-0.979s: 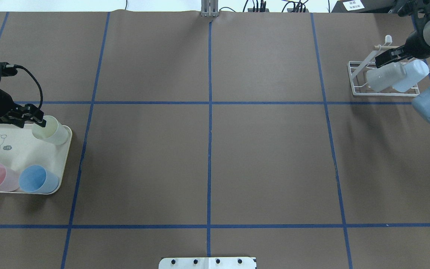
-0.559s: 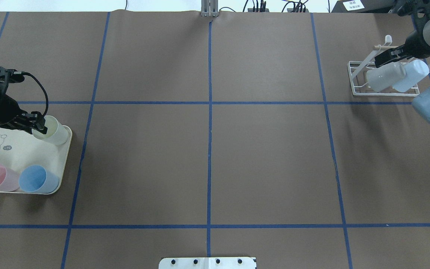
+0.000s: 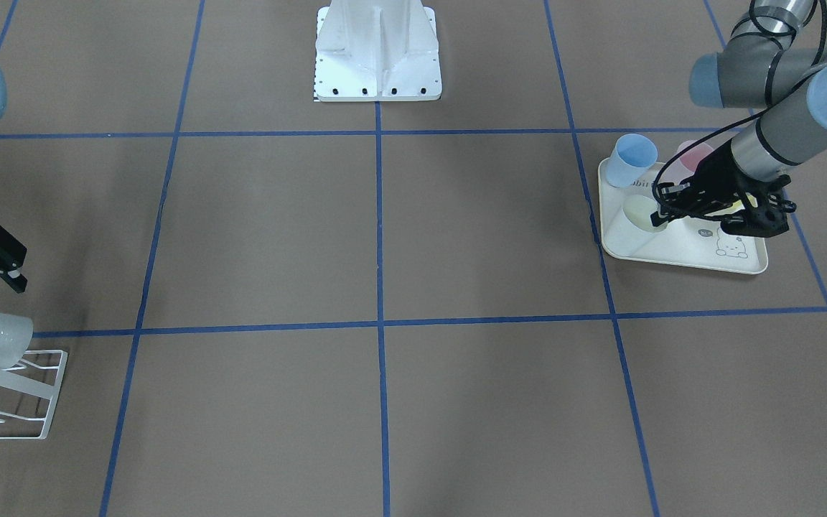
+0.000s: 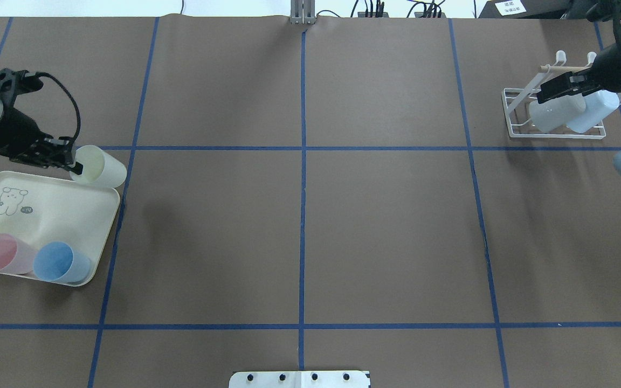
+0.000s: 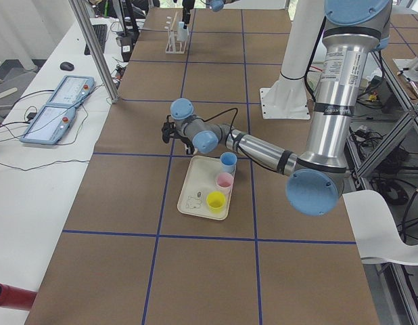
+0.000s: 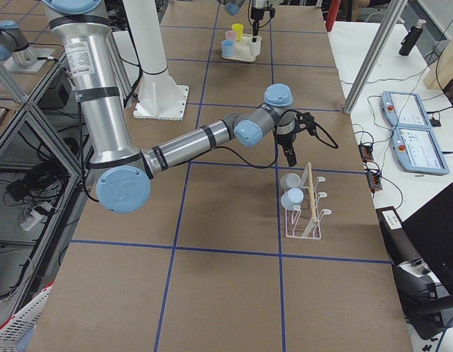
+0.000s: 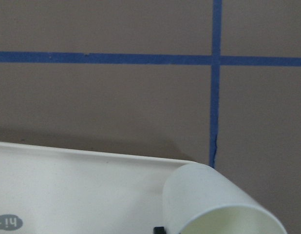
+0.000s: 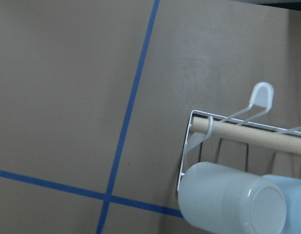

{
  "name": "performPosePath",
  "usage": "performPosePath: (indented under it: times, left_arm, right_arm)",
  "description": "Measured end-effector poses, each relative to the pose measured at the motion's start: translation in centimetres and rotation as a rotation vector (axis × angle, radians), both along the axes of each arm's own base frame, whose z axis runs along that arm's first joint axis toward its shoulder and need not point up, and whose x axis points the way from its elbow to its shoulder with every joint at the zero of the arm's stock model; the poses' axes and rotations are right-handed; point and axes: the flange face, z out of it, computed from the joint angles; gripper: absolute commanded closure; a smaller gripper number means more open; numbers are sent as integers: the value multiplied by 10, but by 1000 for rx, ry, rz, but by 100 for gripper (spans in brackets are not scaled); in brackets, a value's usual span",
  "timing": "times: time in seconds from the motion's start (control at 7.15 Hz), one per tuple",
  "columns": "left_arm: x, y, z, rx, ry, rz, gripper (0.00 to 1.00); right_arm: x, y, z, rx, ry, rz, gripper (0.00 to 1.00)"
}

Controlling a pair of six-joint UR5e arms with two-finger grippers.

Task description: Transfer IKEA cup to right arm and place on rack

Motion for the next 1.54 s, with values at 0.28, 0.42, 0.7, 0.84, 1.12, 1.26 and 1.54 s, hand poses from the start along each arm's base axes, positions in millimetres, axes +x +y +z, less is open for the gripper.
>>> performPosePath:
  times: [0.28, 0.42, 0.7, 0.84, 1.12, 1.26, 1.54]
  left_arm:
    - [17, -18, -80, -79, 87, -91, 100]
    - [27, -16, -120, -112, 134, -117, 100]
    - [70, 2, -204, -184, 240, -131, 100]
    - [94, 18, -237, -201, 305, -145, 100]
    - [134, 62, -273, -217, 500, -168, 100]
    - [149, 85, -284, -239, 615, -167, 100]
    - [172, 131, -297, -284, 816, -153, 100]
  right_arm:
    - [1, 20, -26, -53, -90, 26, 0]
    - [-6, 30, -43, -80, -141, 43, 0]
    - [-33, 52, -75, -125, -302, 92, 0]
    - [-43, 63, -87, -151, -398, 115, 0]
    - [-57, 83, -108, -197, -596, 134, 0]
    - [-58, 91, -113, -217, -707, 134, 0]
    - [-61, 104, -104, -213, -910, 85, 0]
